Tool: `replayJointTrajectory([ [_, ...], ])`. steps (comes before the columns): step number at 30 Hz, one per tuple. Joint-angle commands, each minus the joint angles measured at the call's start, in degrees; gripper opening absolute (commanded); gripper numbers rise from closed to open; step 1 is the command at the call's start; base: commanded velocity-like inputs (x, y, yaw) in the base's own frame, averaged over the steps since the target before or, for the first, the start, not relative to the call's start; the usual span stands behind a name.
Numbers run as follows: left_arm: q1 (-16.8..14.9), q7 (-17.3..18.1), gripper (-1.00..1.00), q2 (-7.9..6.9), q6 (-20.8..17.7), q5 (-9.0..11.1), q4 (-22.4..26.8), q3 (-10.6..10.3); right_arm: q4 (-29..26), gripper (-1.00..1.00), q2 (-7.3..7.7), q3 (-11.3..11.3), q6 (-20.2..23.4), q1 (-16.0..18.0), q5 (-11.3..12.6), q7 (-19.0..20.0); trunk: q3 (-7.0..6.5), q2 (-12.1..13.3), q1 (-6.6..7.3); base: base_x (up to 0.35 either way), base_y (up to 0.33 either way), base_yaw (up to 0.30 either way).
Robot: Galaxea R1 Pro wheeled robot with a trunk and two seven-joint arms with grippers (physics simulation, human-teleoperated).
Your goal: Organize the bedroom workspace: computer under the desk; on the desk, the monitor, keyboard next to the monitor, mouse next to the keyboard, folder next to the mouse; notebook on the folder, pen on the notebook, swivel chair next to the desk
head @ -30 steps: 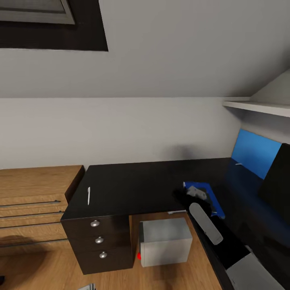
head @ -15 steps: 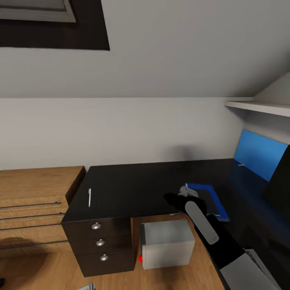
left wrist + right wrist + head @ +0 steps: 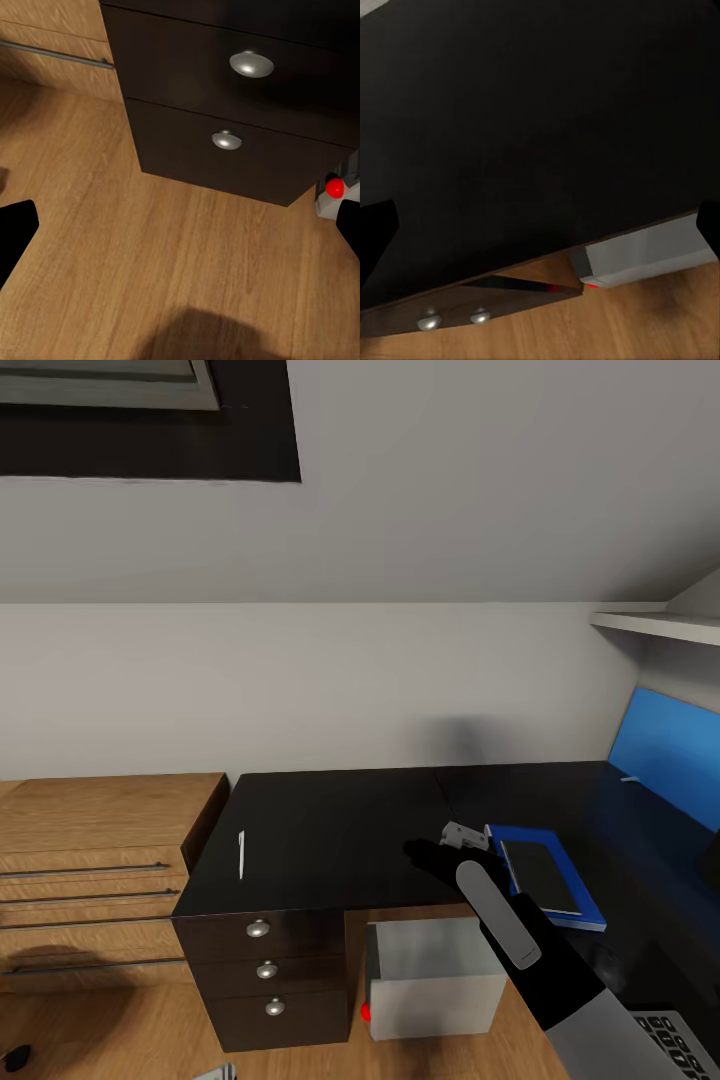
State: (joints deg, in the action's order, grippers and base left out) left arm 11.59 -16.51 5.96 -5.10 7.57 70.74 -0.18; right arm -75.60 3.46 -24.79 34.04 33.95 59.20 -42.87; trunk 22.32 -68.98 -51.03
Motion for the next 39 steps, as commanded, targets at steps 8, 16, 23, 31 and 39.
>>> replayJointTrajectory([
  [8, 0.0, -0.2, 1.0, 0.01, -0.2, 0.5, 0.1, 0.0, 0.0, 1.0, 0.04, -0.2, 0.1, 0.1, 0.3, -0.5, 0.06, 0.0, -0.01, 0.001, 0.077, 0.068],
  [16, 0.0, -0.2, 1.0, 0.01, -0.2, 0.5, 0.1, 0.0, 0.1, 1.0, -0.03, -0.3, 0.1, 0.1, 0.3, -0.5, 0.16, 0.0, -0.01, 0.0, 0.32, 0.187],
  [23, 0.0, -0.2, 1.0, 0.01, -0.2, 0.5, 0.1, -0.1, 0.2, 1.0, -0.03, -0.3, 0.1, 0.1, 0.3, -0.5, 0.19, 0.0, -0.01, 0.0, 0.326, 0.022],
  [31, 0.0, -0.4, 1.0, 0.01, -0.1, 0.4, 0.1, -0.1, 0.3, 1.0, -0.09, -7.8, -0.1, 0.1, -5.9, -0.4, 0.19, 0.0, -0.01, 0.086, 0.287, 0.001],
  [39, 0.0, -0.4, 1.0, 0.01, 0.5, 0.4, 0.1, -0.2, 1.3, 1.0, -0.59, -12.1, -0.2, 0.1, -11.7, -0.4, 0.19, 0.0, -0.01, 0.163, 0.083, 0.0],
])
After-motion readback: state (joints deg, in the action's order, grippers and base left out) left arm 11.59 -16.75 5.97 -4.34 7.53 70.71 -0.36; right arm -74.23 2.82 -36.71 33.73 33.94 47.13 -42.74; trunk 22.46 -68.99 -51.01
